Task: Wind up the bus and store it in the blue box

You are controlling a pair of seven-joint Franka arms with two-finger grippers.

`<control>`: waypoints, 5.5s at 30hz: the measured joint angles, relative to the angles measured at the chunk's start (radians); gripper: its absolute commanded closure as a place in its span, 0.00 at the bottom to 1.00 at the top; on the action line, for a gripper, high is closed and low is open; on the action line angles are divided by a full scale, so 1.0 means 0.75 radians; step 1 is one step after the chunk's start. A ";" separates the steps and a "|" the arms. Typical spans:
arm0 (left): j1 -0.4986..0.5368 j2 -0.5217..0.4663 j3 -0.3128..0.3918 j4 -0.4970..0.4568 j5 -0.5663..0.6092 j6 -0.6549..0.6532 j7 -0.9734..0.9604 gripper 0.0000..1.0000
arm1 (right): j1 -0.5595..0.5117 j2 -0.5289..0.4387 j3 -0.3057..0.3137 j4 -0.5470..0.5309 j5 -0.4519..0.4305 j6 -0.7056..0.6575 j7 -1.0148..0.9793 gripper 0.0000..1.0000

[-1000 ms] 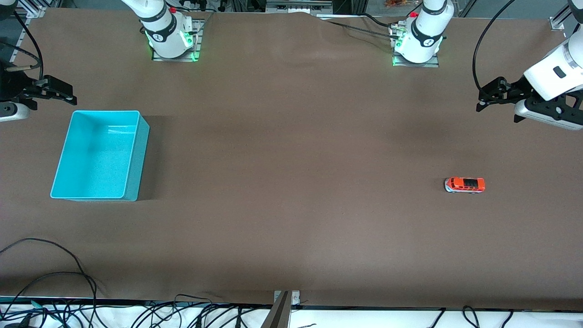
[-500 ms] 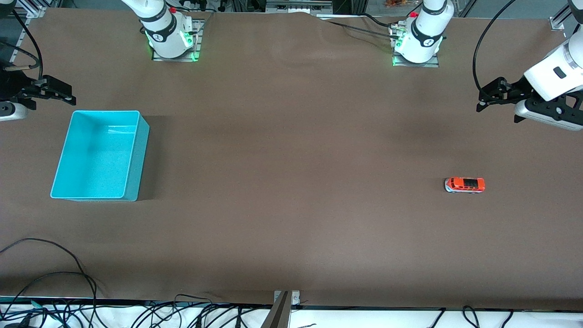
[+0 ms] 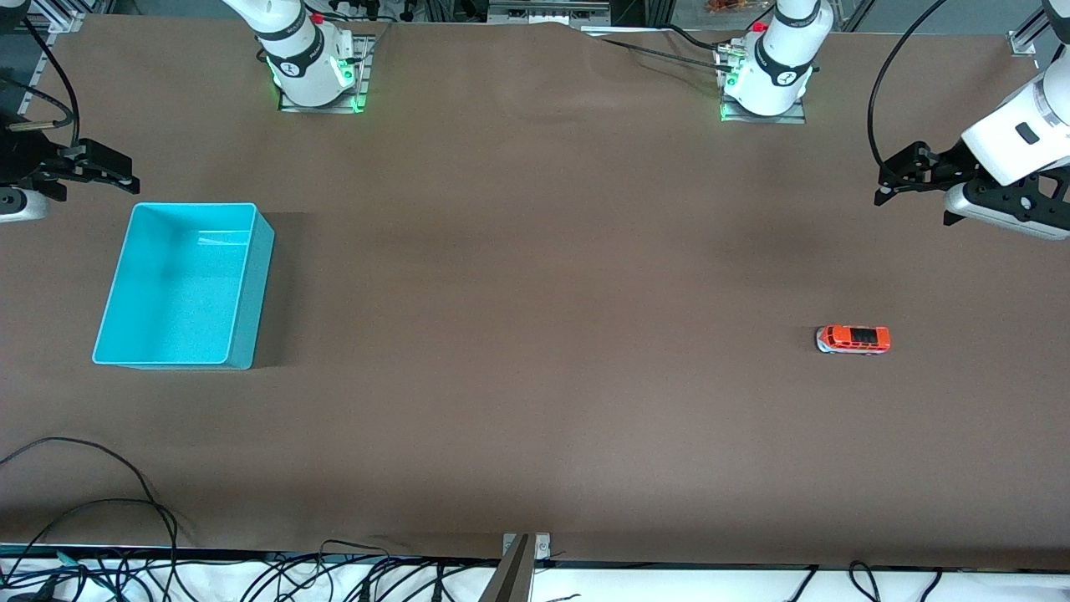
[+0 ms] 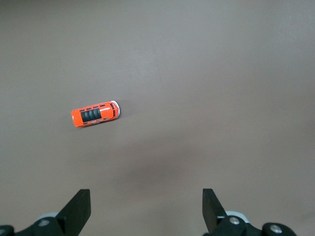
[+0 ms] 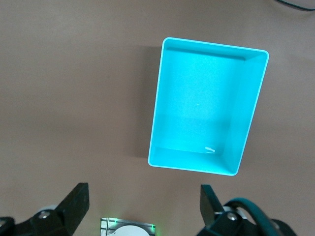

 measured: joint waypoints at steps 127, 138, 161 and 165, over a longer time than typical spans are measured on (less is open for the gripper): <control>0.331 0.802 -0.093 -0.195 0.123 0.916 1.920 0.78 | 0.001 0.000 0.001 0.001 0.000 0.000 0.004 0.00; 0.332 0.802 -0.093 -0.195 0.123 0.916 1.921 0.78 | 0.001 0.000 0.001 0.001 0.000 0.000 0.004 0.00; 0.485 0.810 -0.100 -0.191 0.117 0.947 2.132 0.78 | 0.001 0.000 0.001 0.001 0.000 0.000 0.004 0.00; 0.545 0.817 -0.100 -0.184 0.117 0.967 2.198 0.78 | 0.001 0.000 0.000 0.001 0.000 0.000 0.004 0.00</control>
